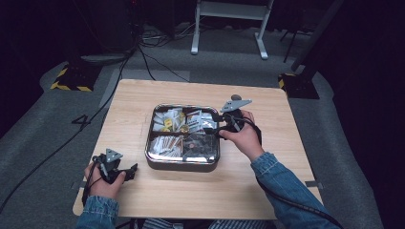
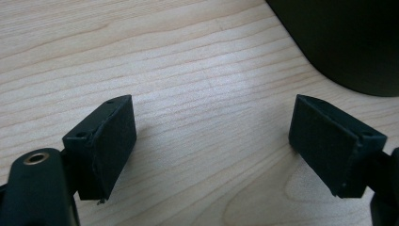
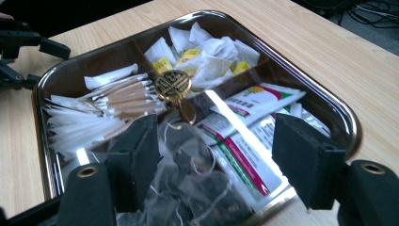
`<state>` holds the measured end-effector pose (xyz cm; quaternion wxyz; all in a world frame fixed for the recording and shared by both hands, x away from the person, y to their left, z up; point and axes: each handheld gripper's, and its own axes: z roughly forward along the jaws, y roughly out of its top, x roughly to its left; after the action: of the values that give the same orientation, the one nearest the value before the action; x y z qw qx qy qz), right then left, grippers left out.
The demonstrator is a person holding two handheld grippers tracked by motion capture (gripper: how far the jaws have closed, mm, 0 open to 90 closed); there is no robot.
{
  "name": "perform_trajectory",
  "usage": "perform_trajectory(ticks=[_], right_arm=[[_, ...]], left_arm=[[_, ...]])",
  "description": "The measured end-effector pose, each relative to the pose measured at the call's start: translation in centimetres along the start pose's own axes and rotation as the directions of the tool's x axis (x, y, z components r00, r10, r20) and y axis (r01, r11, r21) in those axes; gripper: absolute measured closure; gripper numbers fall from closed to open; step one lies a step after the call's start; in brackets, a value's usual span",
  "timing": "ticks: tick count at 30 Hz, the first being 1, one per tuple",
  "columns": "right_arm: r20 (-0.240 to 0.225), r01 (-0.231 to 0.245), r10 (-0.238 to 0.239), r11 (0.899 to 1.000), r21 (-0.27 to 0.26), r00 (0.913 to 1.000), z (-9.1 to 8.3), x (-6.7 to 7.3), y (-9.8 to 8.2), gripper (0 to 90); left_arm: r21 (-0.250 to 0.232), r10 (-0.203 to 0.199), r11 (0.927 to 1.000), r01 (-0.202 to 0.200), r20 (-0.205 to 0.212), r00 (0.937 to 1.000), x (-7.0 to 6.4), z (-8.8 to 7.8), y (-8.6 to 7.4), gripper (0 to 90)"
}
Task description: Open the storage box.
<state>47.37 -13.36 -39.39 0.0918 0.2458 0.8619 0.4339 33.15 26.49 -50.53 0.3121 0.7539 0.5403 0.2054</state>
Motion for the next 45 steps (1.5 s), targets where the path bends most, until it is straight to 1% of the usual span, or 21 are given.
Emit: perform_trajectory(ticks=[4, 7, 8, 9, 10, 11, 12, 18, 19, 20, 22, 27, 31, 37, 42, 43, 44, 45], right_arm=[[-0.017, -0.007, 0.007, 1.000, -0.001, 0.9998, 1.0, 0.3, 0.6, 35.4], [-0.028, 0.004, -0.004, 1.000, 0.009, 0.9996, 1.8, 0.6, 1.1, 36.6], [-0.033, 0.008, -0.007, 1.000, 0.017, 0.9994, 2.5, 0.8, 1.3, 37.7], [-0.033, 0.008, -0.007, 1.000, 0.017, 0.9994, 2.5, 0.8, 1.3, 37.7], [-0.038, 0.008, -0.008, 1.000, 0.017, 0.9992, 2.7, 0.9, 1.4, 38.3], [-0.046, 0.013, -0.012, 1.000, 0.023, 0.9989, 3.3, 1.1, 1.5, 40.0], [-0.046, 0.013, -0.012, 1.000, 0.023, 0.9989, 3.3, 1.1, 1.5, 40.0], [-0.061, 0.020, -0.018, 0.999, 0.029, 0.9980, 4.7, 1.4, 1.8, 42.7], [-0.058, 0.025, -0.023, 0.999, 0.028, 0.9980, 5.0, 1.5, 1.9, 43.8], [-0.052, 0.041, -0.040, 0.999, 0.027, 0.9979, 5.5, 1.6, 1.9, 44.2], [-0.051, 0.044, -0.043, 0.999, 0.028, 0.9978, 5.7, 1.7, 1.9, 44.5], [-0.058, 0.021, -0.019, 0.999, 0.043, 0.9981, 7.0, 1.8, 1.8, 45.4], [-0.062, 0.020, -0.017, 0.999, 0.046, 0.9979, 7.7, 2.1, 1.7, 49.4], [-0.061, 0.015, -0.012, 0.998, 0.053, 0.9981, 8.8, 2.3, 1.5, 52.2], [-0.047, 0.022, -0.019, 0.997, 0.071, 0.9987, 9.6, 2.5, 1.2, 55.4], [-0.046, 0.023, -0.020, 0.998, 0.061, 0.9987, 9.7, 2.5, 1.2, 56.3], [-0.032, 0.036, -0.034, 0.998, 0.058, 0.9989, 9.9, 2.8, 1.2, 57.4], [-0.032, 0.036, -0.034, 0.998, 0.058, 0.9989, 9.9, 2.8, 1.2, 57.4]], left_arm=[[0.002, 0.002, 1.0000, -0.002, 0.002, 1.0000, 0.0, 0.0, 0.0, 15.8], [0.003, 0.006, 1.0000, -0.006, 0.002, 1.0000, 0.0, 0.0, 0.1, 15.8], [0.002, 0.004, 1.0000, -0.004, 0.002, 1.0000, 0.0, 0.1, 0.1, 15.8], [0.002, 0.004, 1.0000, -0.004, 0.002, 1.0000, 0.0, 0.1, 0.1, 15.8], [0.002, 0.002, 1.0000, -0.002, 0.002, 1.0000, 0.0, 0.1, 0.1, 15.7], [0.002, 0.002, 1.0000, -0.002, 0.002, 1.0000, 0.0, 0.1, 0.1, 15.7], [0.003, 0.002, 1.0000, -0.002, 0.003, 1.0000, 0.0, 0.1, 0.1, 15.7], [0.001, 0.003, 1.0000, -0.003, 0.004, 1.0000, -0.1, 0.1, 0.1, 15.7], [0.001, 0.003, 1.0000, -0.003, 0.005, 1.0000, -0.1, 0.1, 0.1, 15.7], [0.002, 0.003, 1.0000, -0.003, 0.006, 1.0000, -0.1, 0.1, 0.1, 15.7], [0.002, 0.002, 1.0000, -0.002, 0.006, 1.0000, -0.1, 0.1, 0.1, 15.6], [0.002, 0.004, 1.0000, -0.004, 0.007, 1.0000, -0.1, 0.2, 0.2, 15.6], [0.001, 0.005, 1.0000, -0.005, 0.007, 1.0000, -0.1, 0.2, 0.2, 15.6], [0.001, 0.005, 1.0000, -0.005, 0.007, 1.0000, -0.1, 0.2, 0.2, 15.6], [0.001, 0.007, 1.0000, -0.007, 0.008, 0.9999, -0.1, 0.2, 0.2, 15.6], [0.001, 0.007, 1.0000, -0.007, 0.008, 0.9999, -0.1, 0.2, 0.2, 15.6], [0.001, 0.007, 1.0000, -0.007, 0.008, 0.9999, -0.1, 0.2, 0.2, 15.6], [0.001, 0.007, 1.0000, -0.007, 0.008, 0.9999, -0.1, 0.2, 0.2, 15.6]])
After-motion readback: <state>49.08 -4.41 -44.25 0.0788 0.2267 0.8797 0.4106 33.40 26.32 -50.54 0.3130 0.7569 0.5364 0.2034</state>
